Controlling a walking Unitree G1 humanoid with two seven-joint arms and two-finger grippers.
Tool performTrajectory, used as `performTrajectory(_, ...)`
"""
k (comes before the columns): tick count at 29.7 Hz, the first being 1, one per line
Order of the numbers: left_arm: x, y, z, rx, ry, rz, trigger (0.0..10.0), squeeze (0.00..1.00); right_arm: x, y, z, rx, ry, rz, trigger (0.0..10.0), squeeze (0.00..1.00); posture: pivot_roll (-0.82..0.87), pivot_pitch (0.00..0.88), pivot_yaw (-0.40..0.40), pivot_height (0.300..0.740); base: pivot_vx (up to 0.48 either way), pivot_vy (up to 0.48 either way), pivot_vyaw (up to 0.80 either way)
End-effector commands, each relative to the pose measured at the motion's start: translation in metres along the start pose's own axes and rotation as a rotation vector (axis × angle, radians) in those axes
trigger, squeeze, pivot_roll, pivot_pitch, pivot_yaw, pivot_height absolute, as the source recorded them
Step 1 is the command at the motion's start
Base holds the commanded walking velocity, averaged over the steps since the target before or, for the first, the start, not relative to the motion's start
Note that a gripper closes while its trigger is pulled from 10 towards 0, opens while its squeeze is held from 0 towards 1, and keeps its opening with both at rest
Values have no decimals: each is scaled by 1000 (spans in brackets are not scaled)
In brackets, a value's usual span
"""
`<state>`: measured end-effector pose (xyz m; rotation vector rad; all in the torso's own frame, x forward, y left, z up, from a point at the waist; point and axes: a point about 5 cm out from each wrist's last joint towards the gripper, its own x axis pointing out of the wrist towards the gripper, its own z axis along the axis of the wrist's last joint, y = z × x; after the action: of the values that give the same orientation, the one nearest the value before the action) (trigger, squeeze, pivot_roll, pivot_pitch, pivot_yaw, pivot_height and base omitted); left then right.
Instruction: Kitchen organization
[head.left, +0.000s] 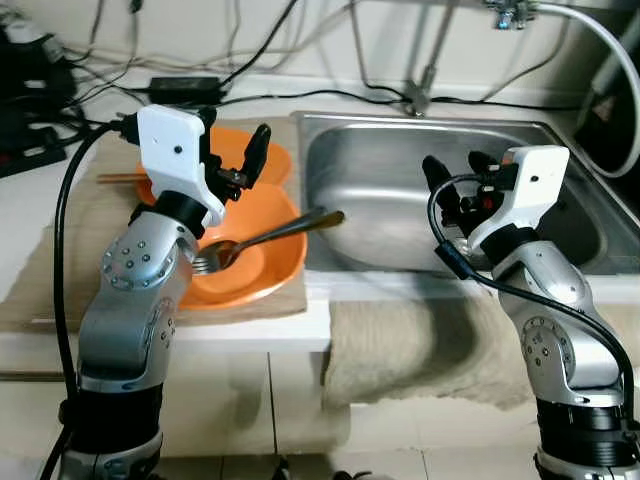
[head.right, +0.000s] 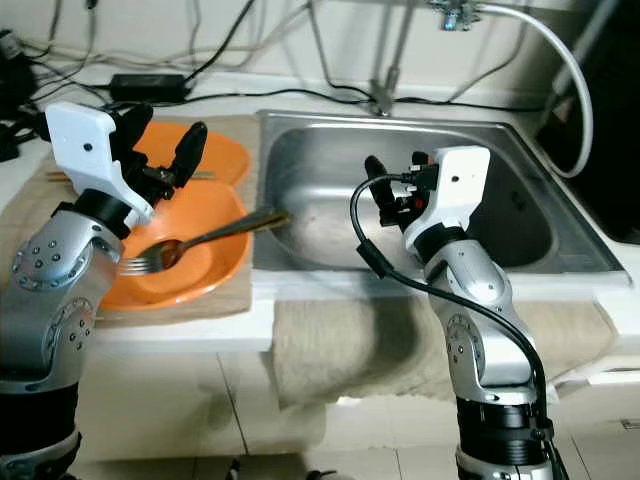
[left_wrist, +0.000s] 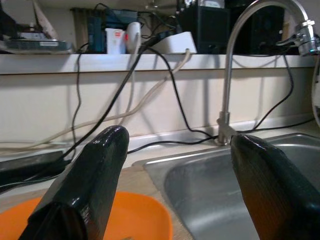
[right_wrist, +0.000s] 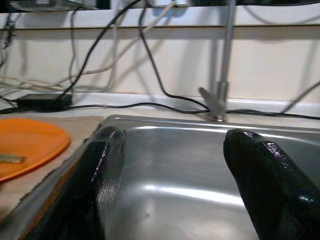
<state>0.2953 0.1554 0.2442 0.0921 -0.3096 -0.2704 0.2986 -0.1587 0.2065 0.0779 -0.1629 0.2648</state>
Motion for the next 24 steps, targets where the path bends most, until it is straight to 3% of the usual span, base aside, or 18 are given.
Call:
performTrajectory(1,-2,5,3,21,-13,44,10000,0,2,2,10,-22,-24,18,10000,0,-30,0,-57,740,0,0,0)
performTrajectory(9,-2,8,4,51,-4,57,10000,0,3,2,13,-18,-35,28,10000,0,-28,0,-62,740,0,-467,0)
performTrajectory(13,-1,9,4,20,2,72,10000,0,3,4,12,-23,-26,47,10000,0,-30,0,-61,740,0,0,0)
performTrajectory(24,-1,11,2,103,53,-47,10000,0,2,4,8,-44,2,106,10000,0,-22,0,-63,740,0,0,0)
